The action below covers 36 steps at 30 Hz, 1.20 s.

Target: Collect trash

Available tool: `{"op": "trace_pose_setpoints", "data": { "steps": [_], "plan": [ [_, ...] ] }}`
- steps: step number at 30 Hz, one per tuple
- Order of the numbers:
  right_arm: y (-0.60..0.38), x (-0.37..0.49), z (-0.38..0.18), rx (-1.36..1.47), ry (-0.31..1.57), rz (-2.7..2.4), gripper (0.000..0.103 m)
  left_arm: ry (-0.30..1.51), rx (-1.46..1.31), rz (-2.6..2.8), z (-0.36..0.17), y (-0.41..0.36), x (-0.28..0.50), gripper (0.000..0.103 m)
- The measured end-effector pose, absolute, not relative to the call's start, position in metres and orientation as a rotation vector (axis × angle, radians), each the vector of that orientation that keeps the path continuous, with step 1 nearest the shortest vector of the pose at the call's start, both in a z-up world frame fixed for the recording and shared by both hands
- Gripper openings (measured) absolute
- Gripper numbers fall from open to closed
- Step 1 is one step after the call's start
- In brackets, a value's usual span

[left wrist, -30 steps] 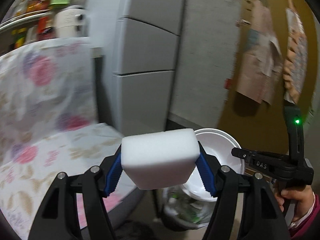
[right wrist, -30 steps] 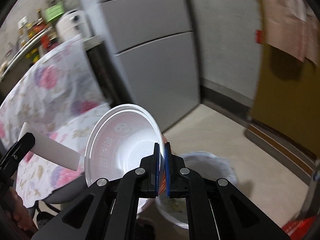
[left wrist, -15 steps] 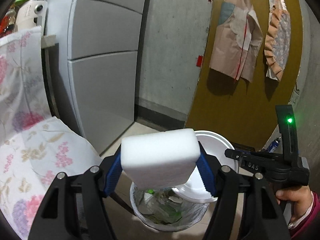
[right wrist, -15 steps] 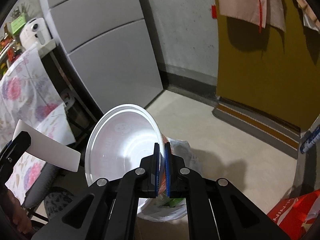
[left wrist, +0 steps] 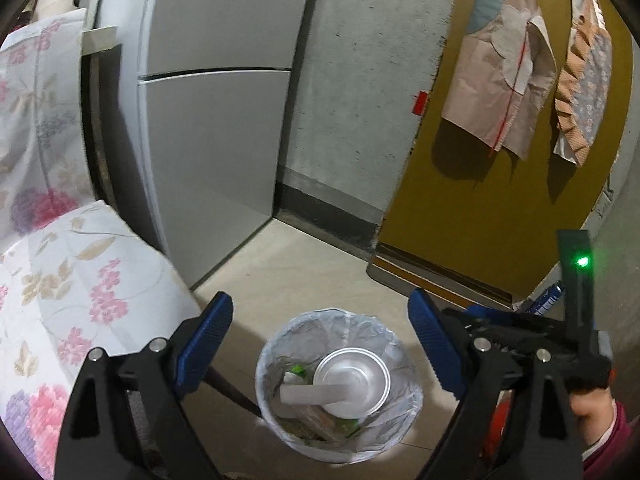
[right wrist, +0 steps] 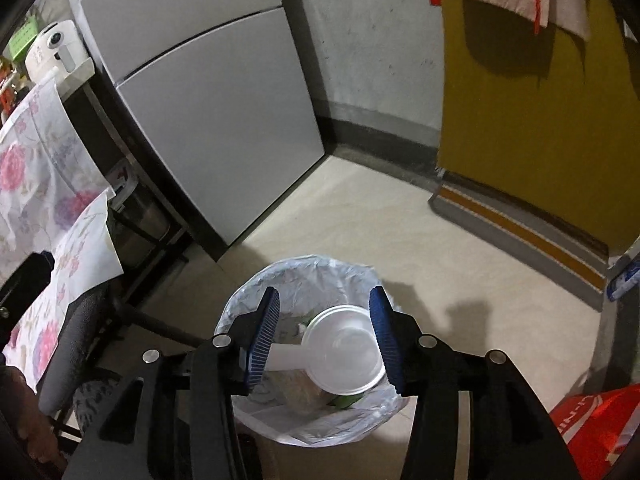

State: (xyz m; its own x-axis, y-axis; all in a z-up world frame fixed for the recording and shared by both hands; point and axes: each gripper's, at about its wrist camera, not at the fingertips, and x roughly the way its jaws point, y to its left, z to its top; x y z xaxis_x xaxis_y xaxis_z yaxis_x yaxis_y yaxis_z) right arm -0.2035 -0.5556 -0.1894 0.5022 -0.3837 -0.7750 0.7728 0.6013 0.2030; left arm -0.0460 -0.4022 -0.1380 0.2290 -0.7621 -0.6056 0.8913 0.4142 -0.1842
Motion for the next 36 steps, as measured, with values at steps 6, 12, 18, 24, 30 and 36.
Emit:
{"op": "trace_pose_setpoints", "data": {
  "steps": [6,12,18,24,30,36],
  "plan": [
    [-0.527,-0.198,-0.159,0.459,0.765,-0.716,0.055,0.681,0.237,-1.047,-0.126,-0.368,-0.035,0.087],
    [-0.474,-0.185,-0.113,0.303,0.764,-0.656,0.080,0.698,0.278,-0.929,-0.100,-0.327,-0.035,0.097],
    [-0.438,-0.192,-0.065,0.247,0.711,-0.629,0.092,0.757,0.303,-0.862,-0.071,-0.289,-0.038,0.097],
    [-0.401,-0.194,-0.037,0.207,0.755,-0.548,0.093,0.789,0.302,-0.794,-0.049,-0.254,-0.045,0.097],
    [-0.378,-0.205,-0.010,0.219,0.696,-0.477,0.093,0.755,0.305,-0.722,-0.024,-0.216,-0.062,0.097],
    [-0.362,-0.211,0.010,0.170,0.651,-0.463,0.093,0.716,0.300,-0.652,-0.006,-0.184,-0.075,0.097]
  ]
}}
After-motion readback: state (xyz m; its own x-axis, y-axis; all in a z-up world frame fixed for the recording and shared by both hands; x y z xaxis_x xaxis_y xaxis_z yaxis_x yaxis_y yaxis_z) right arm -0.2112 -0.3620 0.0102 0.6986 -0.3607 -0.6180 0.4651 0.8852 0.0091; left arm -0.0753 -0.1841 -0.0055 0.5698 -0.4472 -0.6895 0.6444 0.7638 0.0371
